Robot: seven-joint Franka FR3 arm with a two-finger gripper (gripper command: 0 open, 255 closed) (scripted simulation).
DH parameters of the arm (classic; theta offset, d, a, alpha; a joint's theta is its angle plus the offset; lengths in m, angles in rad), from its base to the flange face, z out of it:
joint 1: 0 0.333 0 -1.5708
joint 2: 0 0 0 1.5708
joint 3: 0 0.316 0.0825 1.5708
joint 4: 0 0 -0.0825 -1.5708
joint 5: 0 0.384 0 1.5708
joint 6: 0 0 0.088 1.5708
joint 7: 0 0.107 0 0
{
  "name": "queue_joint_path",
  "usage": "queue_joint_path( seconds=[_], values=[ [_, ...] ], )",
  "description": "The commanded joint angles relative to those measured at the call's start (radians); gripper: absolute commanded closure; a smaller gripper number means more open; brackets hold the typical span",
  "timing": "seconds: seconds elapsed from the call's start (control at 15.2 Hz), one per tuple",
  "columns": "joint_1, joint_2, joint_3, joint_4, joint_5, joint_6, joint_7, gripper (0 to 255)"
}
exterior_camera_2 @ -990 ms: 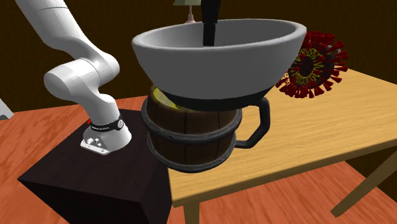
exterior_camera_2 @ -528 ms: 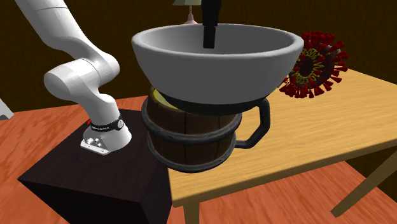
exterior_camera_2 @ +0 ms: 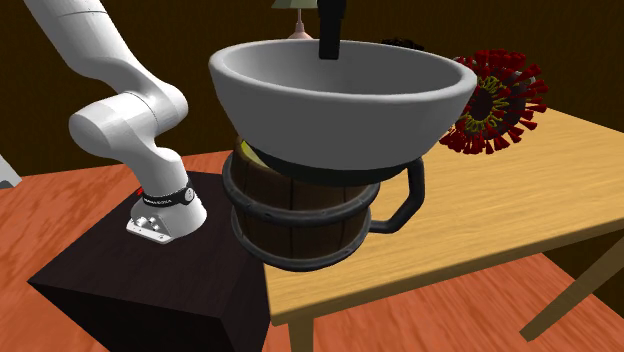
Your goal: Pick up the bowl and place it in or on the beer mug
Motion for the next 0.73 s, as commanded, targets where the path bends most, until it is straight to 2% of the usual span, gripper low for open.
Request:
queue_joint_path(
  seconds=[0.0,0.13,0.66],
  values=[
    [0.002,0.017,0.005,0.069,0.001,-0.052,-0.001,0],
    [0.004,0.04,0.01,0.154,0.002,-0.115,-0.002,0],
    [0.004,0.04,0.01,0.154,0.002,-0.115,-0.002,0]
  ],
)
